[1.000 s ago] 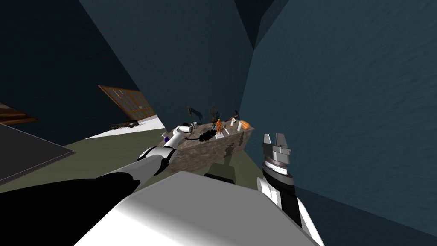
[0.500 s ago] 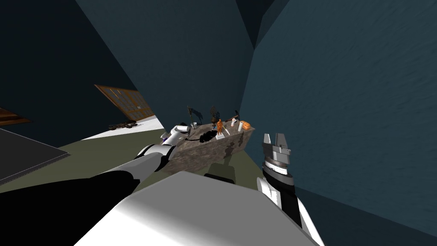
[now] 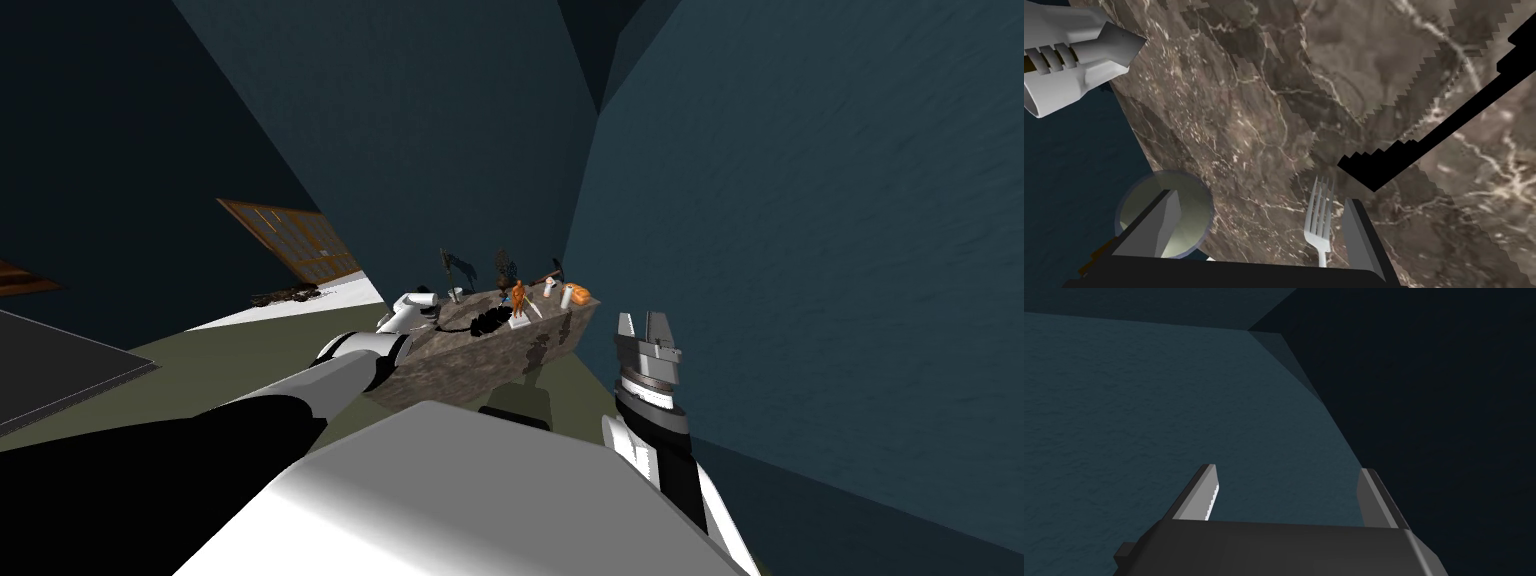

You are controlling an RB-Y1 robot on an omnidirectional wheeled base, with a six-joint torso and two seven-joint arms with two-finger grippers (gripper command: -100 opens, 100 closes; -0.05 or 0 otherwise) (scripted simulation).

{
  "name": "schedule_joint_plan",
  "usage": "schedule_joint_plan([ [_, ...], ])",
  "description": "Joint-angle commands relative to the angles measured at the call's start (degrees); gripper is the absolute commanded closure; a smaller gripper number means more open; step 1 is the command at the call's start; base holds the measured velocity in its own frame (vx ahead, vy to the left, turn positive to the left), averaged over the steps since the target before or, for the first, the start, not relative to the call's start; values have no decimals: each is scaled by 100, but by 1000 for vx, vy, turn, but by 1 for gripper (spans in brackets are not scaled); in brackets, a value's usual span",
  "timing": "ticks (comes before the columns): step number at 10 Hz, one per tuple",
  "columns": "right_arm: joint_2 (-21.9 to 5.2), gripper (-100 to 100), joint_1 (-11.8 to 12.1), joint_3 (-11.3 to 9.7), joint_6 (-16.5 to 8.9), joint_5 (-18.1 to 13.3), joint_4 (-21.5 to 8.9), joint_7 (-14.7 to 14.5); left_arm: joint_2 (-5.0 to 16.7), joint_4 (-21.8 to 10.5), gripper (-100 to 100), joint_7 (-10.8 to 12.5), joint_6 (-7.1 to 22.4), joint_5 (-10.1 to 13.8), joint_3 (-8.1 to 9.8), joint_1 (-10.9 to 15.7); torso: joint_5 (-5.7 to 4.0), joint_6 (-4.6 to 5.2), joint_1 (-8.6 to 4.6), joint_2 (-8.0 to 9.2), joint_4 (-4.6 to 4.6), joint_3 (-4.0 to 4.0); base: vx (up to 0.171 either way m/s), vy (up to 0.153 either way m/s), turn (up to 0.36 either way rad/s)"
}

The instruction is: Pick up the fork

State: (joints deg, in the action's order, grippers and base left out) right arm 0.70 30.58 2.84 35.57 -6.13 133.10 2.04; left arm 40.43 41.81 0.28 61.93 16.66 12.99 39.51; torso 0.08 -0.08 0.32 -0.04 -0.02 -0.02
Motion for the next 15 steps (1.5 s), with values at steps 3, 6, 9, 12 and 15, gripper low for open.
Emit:
schedule_joint_plan([
  [3,0,0,0,0,0,0,0,0,70,-269,-100,5,334,11,89,85,0,0,-2,-6,-2,-4,32,57,-5],
  [6,0,0,0,0,0,0,0,0,223,-785,-100,-86,729,63,255,242,-2,1,-9,5,1,3,21,56,-2],
  [9,0,0,0,0,0,0,0,0,352,-1161,-100,-170,1047,101,406,350,1,-1,5,-4,-1,-2,39,93,1],
  [12,0,0,0,0,0,0,0,0,407,-1372,-100,-207,1176,114,473,387,-1,1,-11,3,0,1,18,53,1],
  [15,0,0,0,0,0,0,0,0,495,-1657,-100,-268,1372,133,583,433,-1,1,-4,3,1,1,19,69,2],
])
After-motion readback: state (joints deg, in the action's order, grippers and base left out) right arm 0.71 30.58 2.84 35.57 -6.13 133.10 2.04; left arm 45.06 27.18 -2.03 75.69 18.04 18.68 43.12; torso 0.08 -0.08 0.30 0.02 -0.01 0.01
